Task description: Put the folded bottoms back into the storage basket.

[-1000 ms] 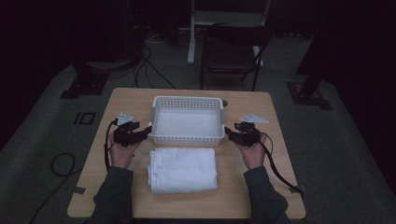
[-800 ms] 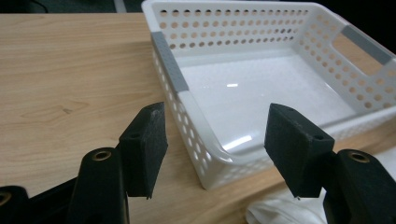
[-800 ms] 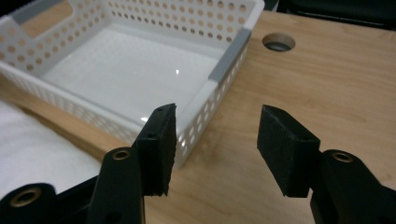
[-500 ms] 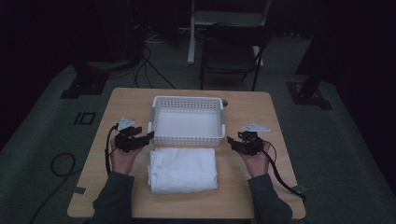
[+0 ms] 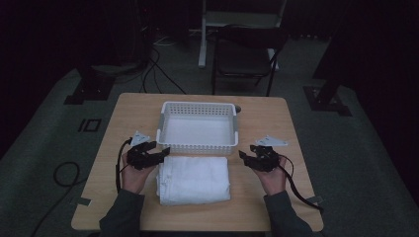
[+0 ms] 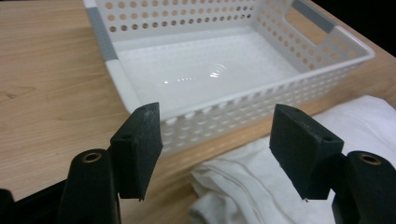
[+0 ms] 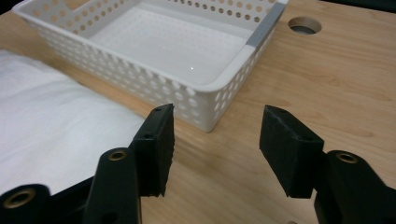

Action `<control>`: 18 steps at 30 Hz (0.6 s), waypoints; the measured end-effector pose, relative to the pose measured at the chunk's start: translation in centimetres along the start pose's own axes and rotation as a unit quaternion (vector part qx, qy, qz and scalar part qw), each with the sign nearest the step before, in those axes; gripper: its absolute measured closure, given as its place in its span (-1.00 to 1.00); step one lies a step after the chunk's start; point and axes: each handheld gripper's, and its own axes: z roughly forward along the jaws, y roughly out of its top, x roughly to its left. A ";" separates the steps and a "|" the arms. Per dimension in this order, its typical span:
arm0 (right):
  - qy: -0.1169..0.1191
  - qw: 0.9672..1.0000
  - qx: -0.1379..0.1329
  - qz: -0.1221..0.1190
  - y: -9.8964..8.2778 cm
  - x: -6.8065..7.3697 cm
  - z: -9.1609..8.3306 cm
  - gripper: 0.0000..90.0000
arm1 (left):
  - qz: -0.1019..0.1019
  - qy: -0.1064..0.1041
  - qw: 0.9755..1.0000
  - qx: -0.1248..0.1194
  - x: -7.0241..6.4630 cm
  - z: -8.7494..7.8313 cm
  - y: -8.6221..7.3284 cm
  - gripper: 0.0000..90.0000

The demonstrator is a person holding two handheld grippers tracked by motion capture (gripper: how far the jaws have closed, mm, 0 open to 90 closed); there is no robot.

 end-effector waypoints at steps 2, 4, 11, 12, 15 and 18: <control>0.004 1.000 0.002 -0.001 -0.3 0.4 -0.1 -0.05 | 0.000 -0.002 1.000 0.002 -0.3 -0.1 -0.1 -0.28; 0.008 1.000 0.004 -0.001 -0.5 0.7 -0.1 -0.06 | 0.001 -0.004 1.000 0.003 -0.5 -0.3 -0.3 -0.28; 0.018 0.999 0.025 -0.012 -1.4 2.5 0.5 -0.14 | 0.009 -0.008 1.000 0.013 -1.5 -0.6 -0.8 -0.32; 0.021 0.999 0.027 -0.013 -1.5 2.7 0.7 -0.15 | 0.011 -0.007 1.000 0.016 -1.7 -0.6 -0.9 -0.33; 0.035 0.999 0.033 -0.009 -1.8 3.2 1.1 -0.18 | 0.012 -0.007 1.000 0.021 -2.0 -0.7 -1.2 -0.37; 0.044 0.998 0.039 -0.008 -1.9 3.6 1.4 -0.23 | 0.010 -0.006 1.000 0.026 -2.2 -0.8 -1.5 -0.43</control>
